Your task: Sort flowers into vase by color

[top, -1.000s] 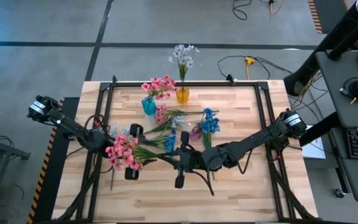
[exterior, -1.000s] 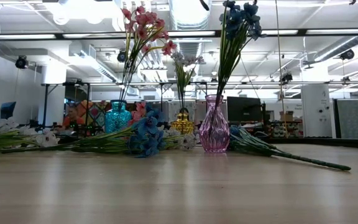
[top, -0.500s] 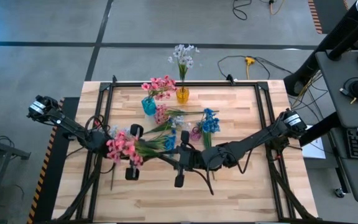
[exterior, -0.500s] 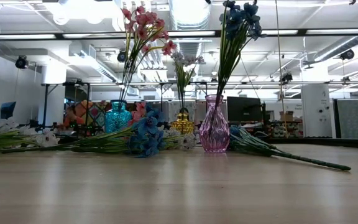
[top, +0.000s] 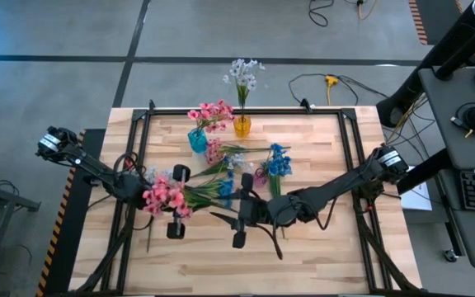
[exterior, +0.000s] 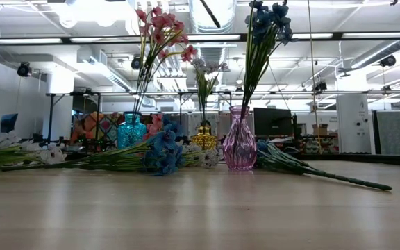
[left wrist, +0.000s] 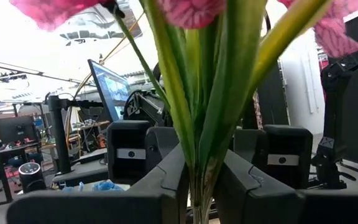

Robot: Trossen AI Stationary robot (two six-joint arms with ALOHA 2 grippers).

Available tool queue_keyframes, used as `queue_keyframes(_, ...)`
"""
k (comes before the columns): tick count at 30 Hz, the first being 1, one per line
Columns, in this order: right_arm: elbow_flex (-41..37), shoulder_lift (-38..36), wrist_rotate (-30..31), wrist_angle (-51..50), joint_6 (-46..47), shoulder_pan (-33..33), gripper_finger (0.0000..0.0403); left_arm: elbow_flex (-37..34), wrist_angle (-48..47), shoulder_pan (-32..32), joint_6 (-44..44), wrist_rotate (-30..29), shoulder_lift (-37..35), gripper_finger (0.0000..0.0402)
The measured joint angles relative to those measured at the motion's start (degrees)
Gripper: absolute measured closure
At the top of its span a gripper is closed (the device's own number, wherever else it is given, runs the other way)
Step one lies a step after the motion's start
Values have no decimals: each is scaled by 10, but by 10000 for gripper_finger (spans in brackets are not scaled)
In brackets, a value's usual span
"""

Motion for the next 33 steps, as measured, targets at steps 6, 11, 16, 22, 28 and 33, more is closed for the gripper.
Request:
queue_keyframes(6,0,-16,37,-52,18,2,212,0,-20,0,7,-73,-2,362)
queue_keyframes(11,0,-44,38,-98,48,5,206,0,-58,0,29,-134,-29,362)
queue_keyframes(16,0,-77,38,-159,77,8,206,0,-131,1,31,-183,-87,364)
queue_keyframes(22,0,-111,38,-213,91,8,206,0,-224,5,33,-291,-162,364)
queue_keyframes(28,0,-121,39,-225,84,7,206,0,-282,7,34,-359,-226,364)
queue_keyframes(33,0,-123,40,-230,77,6,206,16,-346,10,45,-422,-269,364)
